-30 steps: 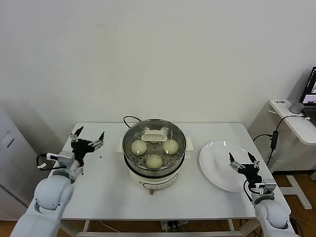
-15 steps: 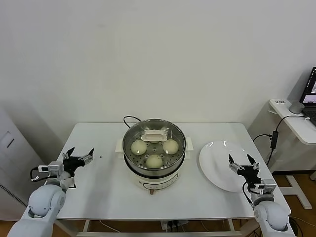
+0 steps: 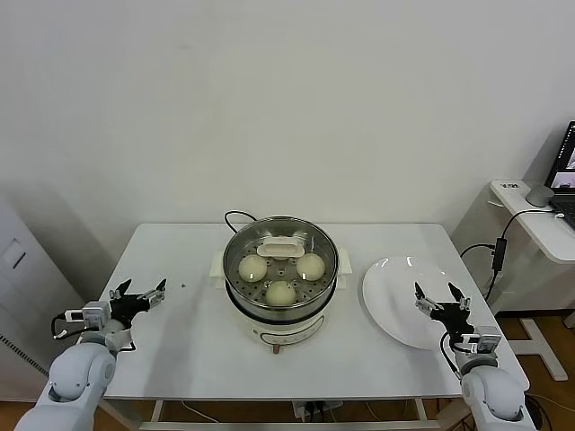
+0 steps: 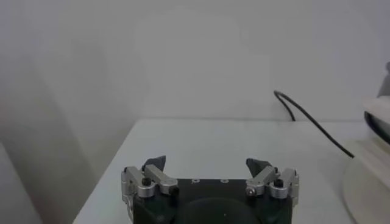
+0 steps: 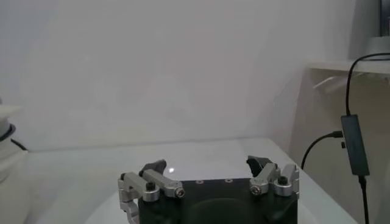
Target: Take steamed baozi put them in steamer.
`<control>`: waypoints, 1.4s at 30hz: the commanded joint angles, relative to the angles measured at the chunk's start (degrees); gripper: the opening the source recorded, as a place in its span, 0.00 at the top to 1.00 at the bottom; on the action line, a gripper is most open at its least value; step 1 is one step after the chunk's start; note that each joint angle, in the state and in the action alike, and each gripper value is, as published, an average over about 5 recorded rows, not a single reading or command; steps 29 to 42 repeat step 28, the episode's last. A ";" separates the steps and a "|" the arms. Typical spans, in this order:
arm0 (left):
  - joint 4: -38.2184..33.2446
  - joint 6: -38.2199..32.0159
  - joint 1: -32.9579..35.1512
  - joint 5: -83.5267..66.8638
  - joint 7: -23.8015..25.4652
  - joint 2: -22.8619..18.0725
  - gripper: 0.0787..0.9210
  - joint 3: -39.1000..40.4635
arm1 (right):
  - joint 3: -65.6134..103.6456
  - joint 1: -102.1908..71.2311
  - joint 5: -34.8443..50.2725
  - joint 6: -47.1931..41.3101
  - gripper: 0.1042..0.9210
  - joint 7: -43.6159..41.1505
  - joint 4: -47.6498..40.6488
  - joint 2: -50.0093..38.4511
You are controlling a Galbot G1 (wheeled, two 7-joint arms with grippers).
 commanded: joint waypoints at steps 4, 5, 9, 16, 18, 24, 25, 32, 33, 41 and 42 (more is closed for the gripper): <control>-0.27 0.32 0.53 0.16 -0.08 -0.67 0.12 -0.37 | 0.16 -0.40 -0.83 -0.07 0.12 -0.52 0.69 0.17; -0.37 0.39 0.60 0.21 -0.09 -0.76 0.12 -0.39 | 0.25 -0.44 -1.06 -0.18 0.12 -0.68 0.83 0.14; -0.66 0.55 0.88 0.38 -0.09 -0.92 0.12 -0.57 | 0.59 -0.59 -1.33 -0.98 0.12 -0.71 1.24 0.06; -1.23 1.01 1.02 0.44 -0.16 -0.97 0.12 -0.82 | 0.81 -0.95 -1.64 -0.91 0.12 -0.59 1.23 0.48; -1.57 1.15 0.96 0.37 -0.13 -1.00 0.12 -0.86 | 0.76 -1.07 -1.91 -0.85 0.12 -0.61 1.41 0.63; -2.01 1.30 0.98 0.38 -0.03 -0.96 0.12 -0.76 | 0.34 -1.52 -3.22 -0.79 0.12 -0.64 1.67 0.81; -2.08 1.34 1.07 0.46 -0.04 -1.03 0.12 -0.75 | 0.31 -1.61 -3.36 -0.77 0.12 -0.64 1.68 0.87; -2.32 1.39 1.33 0.63 -0.04 -1.23 0.12 -0.78 | 0.29 -1.79 -3.48 -0.73 0.12 -0.63 1.74 0.97; -2.32 1.39 1.33 0.63 -0.04 -1.23 0.12 -0.78 | 0.29 -1.79 -3.48 -0.73 0.12 -0.63 1.74 0.97; -2.32 1.39 1.33 0.63 -0.04 -1.23 0.12 -0.78 | 0.29 -1.79 -3.48 -0.73 0.12 -0.63 1.74 0.97; -2.32 1.39 1.33 0.63 -0.04 -1.23 0.12 -0.78 | 0.29 -1.79 -3.48 -0.73 0.12 -0.63 1.74 0.97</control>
